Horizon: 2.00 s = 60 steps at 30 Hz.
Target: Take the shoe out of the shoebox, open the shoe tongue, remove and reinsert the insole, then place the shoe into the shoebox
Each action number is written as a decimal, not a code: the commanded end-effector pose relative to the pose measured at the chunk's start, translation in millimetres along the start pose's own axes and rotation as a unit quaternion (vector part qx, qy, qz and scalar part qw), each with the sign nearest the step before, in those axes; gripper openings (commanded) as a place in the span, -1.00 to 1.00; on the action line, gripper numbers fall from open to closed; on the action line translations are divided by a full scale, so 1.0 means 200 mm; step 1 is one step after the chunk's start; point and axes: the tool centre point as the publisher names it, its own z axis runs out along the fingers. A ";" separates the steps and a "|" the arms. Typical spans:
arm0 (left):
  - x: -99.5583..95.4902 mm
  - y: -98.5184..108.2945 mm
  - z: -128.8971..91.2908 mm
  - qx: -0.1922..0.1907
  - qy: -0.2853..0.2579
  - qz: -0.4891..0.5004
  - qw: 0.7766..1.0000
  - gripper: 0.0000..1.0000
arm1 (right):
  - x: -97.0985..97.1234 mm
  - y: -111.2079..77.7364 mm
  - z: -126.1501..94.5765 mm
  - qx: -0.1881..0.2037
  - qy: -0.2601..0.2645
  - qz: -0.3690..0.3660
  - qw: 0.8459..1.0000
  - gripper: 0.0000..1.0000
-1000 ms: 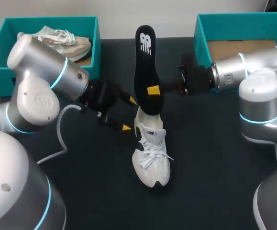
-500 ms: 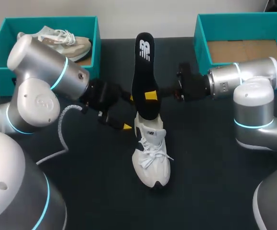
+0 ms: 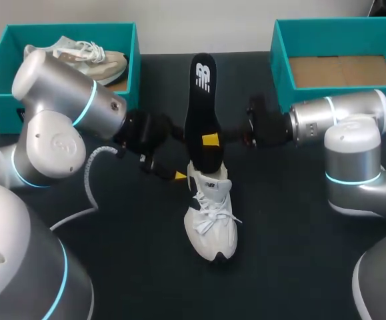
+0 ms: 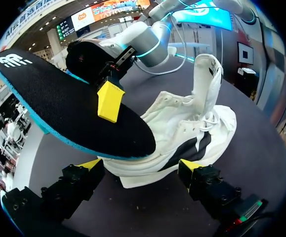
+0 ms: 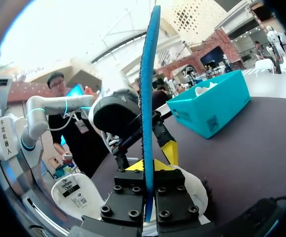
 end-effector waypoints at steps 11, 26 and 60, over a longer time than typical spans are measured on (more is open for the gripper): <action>0.00 0.00 0.01 -0.001 -0.001 0.000 1.000 1.00 | 0.03 -0.11 0.02 0.004 -0.001 0.025 1.000 -1.00; 0.00 0.00 0.01 -0.001 -0.001 0.000 1.000 1.00 | 0.09 -0.24 0.05 0.019 0.002 0.062 0.998 -1.00; 0.00 0.00 0.01 -0.001 -0.001 0.000 1.000 1.00 | 0.09 -0.15 0.02 0.037 -0.019 0.055 0.998 -0.23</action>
